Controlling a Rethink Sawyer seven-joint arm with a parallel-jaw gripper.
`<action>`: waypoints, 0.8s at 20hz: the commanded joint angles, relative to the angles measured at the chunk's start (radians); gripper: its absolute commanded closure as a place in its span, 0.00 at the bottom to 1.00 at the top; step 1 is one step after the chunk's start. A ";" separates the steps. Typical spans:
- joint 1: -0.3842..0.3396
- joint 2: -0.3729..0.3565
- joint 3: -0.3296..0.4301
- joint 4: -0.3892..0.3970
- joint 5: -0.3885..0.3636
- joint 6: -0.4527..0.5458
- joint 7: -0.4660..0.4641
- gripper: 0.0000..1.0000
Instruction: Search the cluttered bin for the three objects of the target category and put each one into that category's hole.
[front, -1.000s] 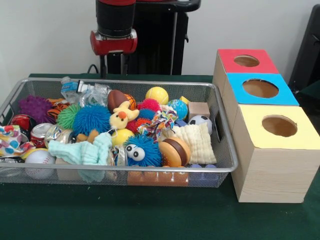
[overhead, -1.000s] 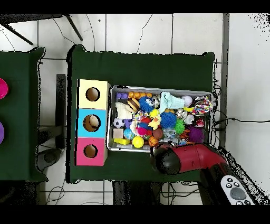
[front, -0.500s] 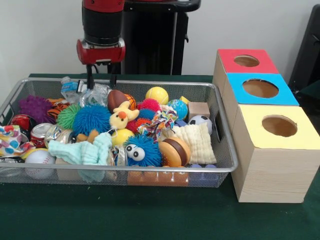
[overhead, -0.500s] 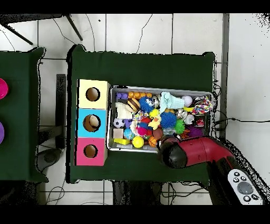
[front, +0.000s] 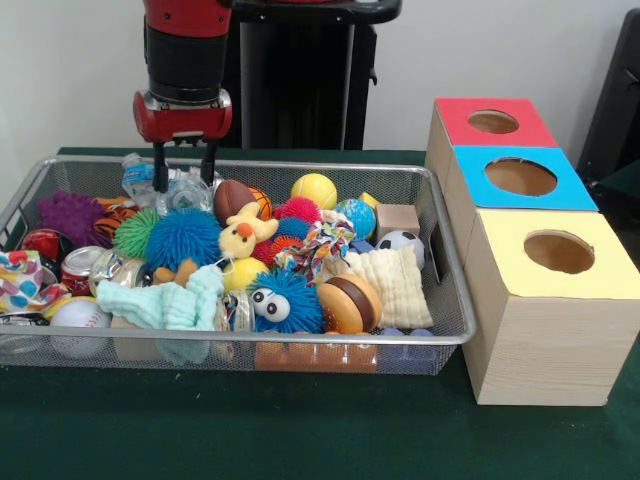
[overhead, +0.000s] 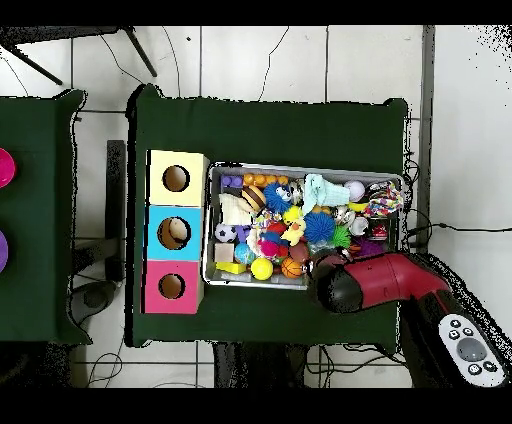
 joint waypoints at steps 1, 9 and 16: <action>-0.014 0.043 0.082 -0.094 -0.094 0.094 -0.297 0.00; -0.051 0.067 0.126 -0.085 -0.078 0.095 -0.315 0.00; -0.058 0.073 0.147 -0.093 -0.089 0.106 -0.333 0.00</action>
